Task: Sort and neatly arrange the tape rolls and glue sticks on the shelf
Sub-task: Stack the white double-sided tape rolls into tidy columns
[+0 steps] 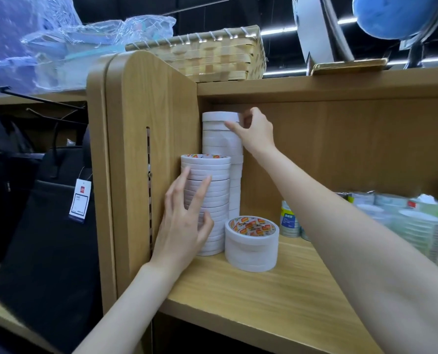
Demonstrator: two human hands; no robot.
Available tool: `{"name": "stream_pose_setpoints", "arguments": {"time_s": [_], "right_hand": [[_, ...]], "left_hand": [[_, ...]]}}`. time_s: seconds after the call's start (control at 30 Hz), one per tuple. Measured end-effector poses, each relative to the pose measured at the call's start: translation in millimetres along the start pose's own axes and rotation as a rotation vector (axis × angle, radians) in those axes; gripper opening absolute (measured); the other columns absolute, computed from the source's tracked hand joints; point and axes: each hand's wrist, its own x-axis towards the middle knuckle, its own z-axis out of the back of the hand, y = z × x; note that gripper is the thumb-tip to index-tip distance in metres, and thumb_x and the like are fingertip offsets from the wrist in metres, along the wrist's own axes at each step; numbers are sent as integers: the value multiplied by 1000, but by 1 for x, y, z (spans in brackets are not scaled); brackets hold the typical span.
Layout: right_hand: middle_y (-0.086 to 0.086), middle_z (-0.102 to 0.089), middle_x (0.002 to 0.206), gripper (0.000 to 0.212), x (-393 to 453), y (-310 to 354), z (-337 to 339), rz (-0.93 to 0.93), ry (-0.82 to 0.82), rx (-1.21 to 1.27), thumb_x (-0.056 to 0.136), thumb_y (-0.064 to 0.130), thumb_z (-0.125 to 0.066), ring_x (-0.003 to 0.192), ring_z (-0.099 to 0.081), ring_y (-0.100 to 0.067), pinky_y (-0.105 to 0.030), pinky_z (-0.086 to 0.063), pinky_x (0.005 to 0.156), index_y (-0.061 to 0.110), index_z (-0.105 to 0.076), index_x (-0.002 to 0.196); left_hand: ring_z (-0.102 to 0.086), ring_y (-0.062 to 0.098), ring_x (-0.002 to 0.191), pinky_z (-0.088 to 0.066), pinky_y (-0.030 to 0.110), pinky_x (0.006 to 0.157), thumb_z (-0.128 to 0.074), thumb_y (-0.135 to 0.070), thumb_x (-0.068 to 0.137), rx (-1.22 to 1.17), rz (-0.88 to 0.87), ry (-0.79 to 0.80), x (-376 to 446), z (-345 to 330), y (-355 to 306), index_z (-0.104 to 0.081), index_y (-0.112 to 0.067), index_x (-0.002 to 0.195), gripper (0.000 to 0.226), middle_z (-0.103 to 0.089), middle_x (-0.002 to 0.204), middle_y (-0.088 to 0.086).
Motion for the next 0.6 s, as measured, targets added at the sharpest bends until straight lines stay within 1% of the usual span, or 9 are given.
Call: {"name": "stream_pose_setpoints", "arguments": {"time_s": [0.13,0.2,0.27,0.33,0.4,0.47,0.5,0.57,0.6], "right_hand": [[-10,-54,115,51,8,1,-6,-84,-33,51,83,39,-66,104,-50,-22,-29,-43,82,3,-48,115],[-8,-52,117,51,8,3,-5,-150,-8,99,83,39,-67,104,-51,-22,-29,-44,82,6,-47,116],[-10,-47,132,60,4,4,4,-185,62,87,84,39,-65,117,-48,-23,-29,-42,88,7,-40,128],[-8,-36,146,74,-8,0,19,-185,135,65,85,41,-63,131,-37,-23,-31,-37,98,7,-28,141],[-6,-42,141,64,-30,-8,39,-168,179,35,85,41,-63,126,-43,-19,-30,-40,96,11,-37,136],[-6,-55,128,49,-61,-20,61,-159,327,-7,85,40,-63,113,-53,-17,-27,-45,86,16,-49,125],[-4,-56,126,47,-78,-25,70,-165,467,-29,84,40,-64,110,-55,-15,-24,-46,83,18,-50,123],[4,-50,130,58,-115,-32,83,-212,784,-93,81,37,-68,112,-50,-9,-12,-45,80,23,-43,131],[8,-44,133,68,-132,-35,85,-223,890,-126,79,34,-71,115,-46,-7,-8,-43,82,24,-37,136]], "left_hand": [[-23,28,134,-24,34,104,-40,-21,84,-4,-6,-5,-1,-1,-2,-30,-22,142,59,-16,149,10],[-24,28,133,-25,34,104,-40,-21,84,-1,-10,-8,0,-1,-1,-30,-22,142,59,-16,149,10],[-23,27,133,-28,36,102,-40,-22,84,-9,-12,6,-1,0,-1,-30,-23,142,59,-16,149,10],[-23,27,133,-31,36,101,-39,-24,84,-17,-10,29,-2,3,-1,-30,-23,143,60,-16,149,9],[-24,28,132,-31,35,100,-39,-23,84,-15,-4,44,-2,4,0,-30,-22,143,60,-15,149,8],[-25,28,131,-30,35,100,-42,-20,84,-6,-2,53,-2,5,-1,-31,-21,143,61,-16,149,9],[-25,28,130,-30,34,100,-46,-16,84,-13,4,63,-3,6,-2,-30,-21,144,62,-16,149,9],[-28,28,130,-32,34,99,-56,-7,83,-50,45,109,-7,13,-4,-29,-22,146,70,-17,150,10],[-31,28,129,-35,34,100,-59,-4,82,-73,66,135,-11,16,-4,-29,-21,146,72,-19,150,11]]}}
